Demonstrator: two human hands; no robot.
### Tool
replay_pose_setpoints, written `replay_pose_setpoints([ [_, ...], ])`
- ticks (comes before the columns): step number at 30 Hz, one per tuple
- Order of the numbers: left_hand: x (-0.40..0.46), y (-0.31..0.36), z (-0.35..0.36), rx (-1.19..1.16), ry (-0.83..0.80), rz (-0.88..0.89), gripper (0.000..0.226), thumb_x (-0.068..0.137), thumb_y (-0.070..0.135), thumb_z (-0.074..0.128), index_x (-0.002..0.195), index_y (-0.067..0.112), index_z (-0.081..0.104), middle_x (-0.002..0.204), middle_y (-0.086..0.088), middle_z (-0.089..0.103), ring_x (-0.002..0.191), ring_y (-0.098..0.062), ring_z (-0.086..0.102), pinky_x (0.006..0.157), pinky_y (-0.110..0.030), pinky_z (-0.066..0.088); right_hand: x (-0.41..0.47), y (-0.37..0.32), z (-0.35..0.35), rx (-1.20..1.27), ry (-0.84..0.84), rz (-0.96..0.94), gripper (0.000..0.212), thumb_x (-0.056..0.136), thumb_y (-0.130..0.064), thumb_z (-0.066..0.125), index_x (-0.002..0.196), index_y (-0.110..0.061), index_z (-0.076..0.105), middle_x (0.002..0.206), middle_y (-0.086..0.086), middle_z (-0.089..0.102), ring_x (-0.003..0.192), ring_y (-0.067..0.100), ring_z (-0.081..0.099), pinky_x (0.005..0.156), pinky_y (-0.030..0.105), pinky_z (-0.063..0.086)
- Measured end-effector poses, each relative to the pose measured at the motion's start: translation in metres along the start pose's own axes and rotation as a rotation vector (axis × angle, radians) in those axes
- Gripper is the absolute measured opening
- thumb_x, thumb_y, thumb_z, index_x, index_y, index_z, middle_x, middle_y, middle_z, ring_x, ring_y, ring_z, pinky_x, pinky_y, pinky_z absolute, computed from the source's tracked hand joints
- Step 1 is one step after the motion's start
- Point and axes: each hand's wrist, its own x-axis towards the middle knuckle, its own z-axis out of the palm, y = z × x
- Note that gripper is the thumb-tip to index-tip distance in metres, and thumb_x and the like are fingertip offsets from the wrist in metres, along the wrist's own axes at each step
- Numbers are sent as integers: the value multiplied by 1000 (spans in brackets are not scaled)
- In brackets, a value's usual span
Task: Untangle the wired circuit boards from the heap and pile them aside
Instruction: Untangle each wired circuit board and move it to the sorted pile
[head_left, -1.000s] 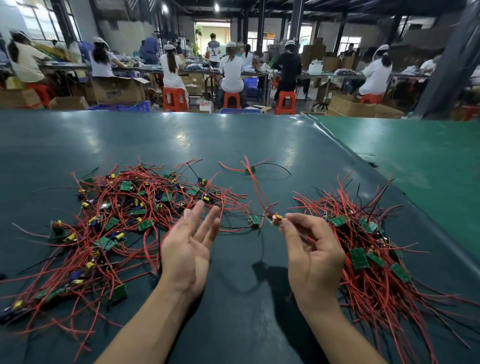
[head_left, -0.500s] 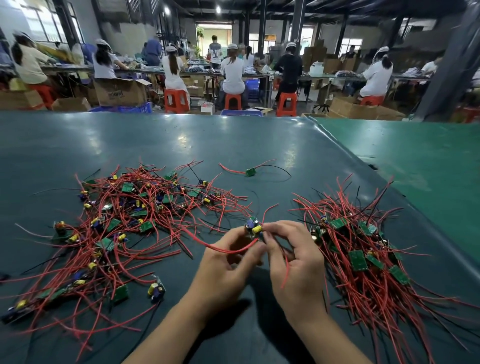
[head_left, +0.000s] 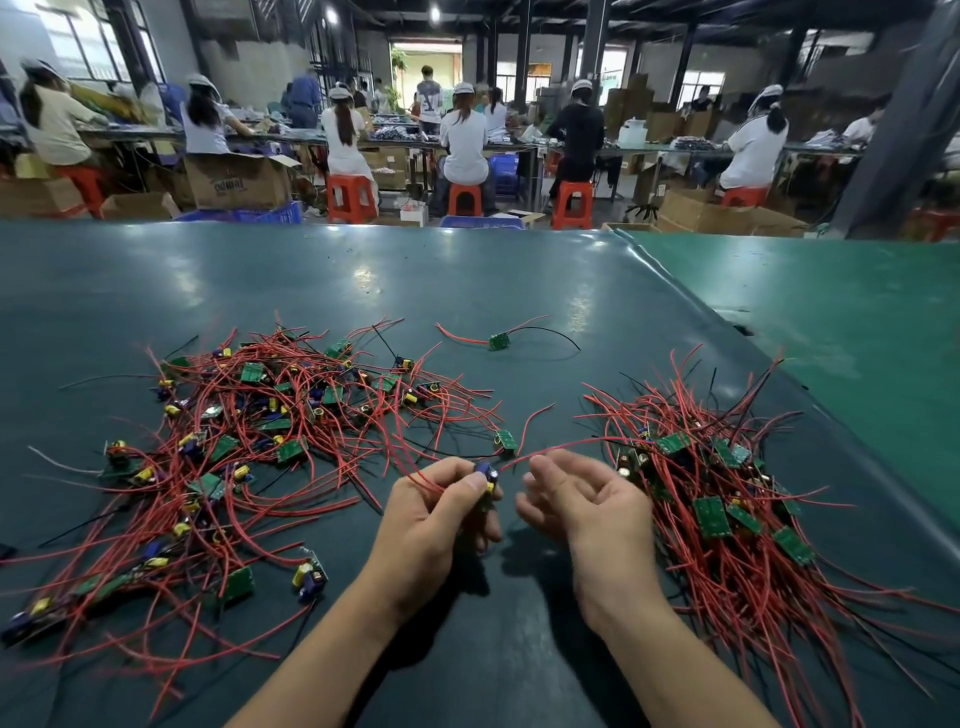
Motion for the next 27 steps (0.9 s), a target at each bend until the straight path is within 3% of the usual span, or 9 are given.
replay_pose_setpoints([
  [4, 1, 1, 1, 24, -16, 7, 27, 86, 28, 53, 82, 2, 60, 61, -11, 61, 58, -24, 53, 57, -33, 43, -5, -3, 3, -146, -146, 60, 25, 82, -24, 69, 90, 0, 72, 57, 8, 60, 43, 14, 55, 41, 20, 45],
  [7, 1, -1, 2, 41, -81, -13, 26, 88, 26, 55, 82, 0, 59, 67, -17, 59, 63, -27, 55, 63, -40, 43, -7, -8, 3, -116, -235, 44, 12, 86, -13, 67, 88, -7, 77, 59, 7, 59, 44, 13, 52, 39, 19, 41],
  [12, 0, 1, -3, 69, -143, -25, 24, 75, 31, 56, 71, 7, 60, 58, -20, 55, 49, -22, 51, 50, -28, 43, -6, -16, -3, -167, -337, 224, 30, 68, -28, 75, 89, -8, 79, 55, 1, 55, 42, 8, 47, 36, 15, 34],
  [15, -2, 1, -3, 92, -172, -8, 26, 77, 22, 49, 83, 9, 70, 57, -30, 51, 47, -23, 44, 46, -25, 34, -6, -16, -7, -234, -449, 227, 26, 67, -32, 74, 84, -14, 80, 53, -1, 54, 40, 5, 43, 34, 14, 30],
  [17, -1, 1, -3, 81, -146, -1, 30, 70, 29, 52, 69, 0, 59, 48, -18, 46, 40, -18, 39, 42, -24, 29, -5, -15, -6, -257, -410, 183, 29, 64, -37, 75, 79, -13, 80, 52, -2, 54, 39, 5, 43, 35, 14, 30],
  [19, 0, 2, -3, 77, -102, 3, 26, 66, 29, 52, 60, 4, 50, 42, -10, 42, 34, -15, 35, 39, -19, 25, -1, -15, -6, -222, -324, 142, 28, 64, -38, 75, 76, -12, 79, 53, -2, 54, 39, 4, 43, 35, 14, 30],
  [23, -2, 3, -3, 35, -63, 17, 26, 60, 31, 53, 56, 6, 48, 39, -6, 38, 29, -12, 32, 38, -14, 24, 7, -21, -8, -80, -128, 49, 22, 78, -31, 69, 68, -12, 76, 53, -4, 51, 38, 4, 40, 32, 15, 28],
  [27, -1, 3, -2, 62, -92, 29, 25, 57, 36, 52, 53, 11, 51, 39, -5, 40, 31, -13, 34, 39, -19, 25, 6, -20, -6, 108, -21, 53, 39, 97, -22, 56, 62, -8, 66, 46, -3, 40, 32, 5, 30, 31, 13, 22],
])
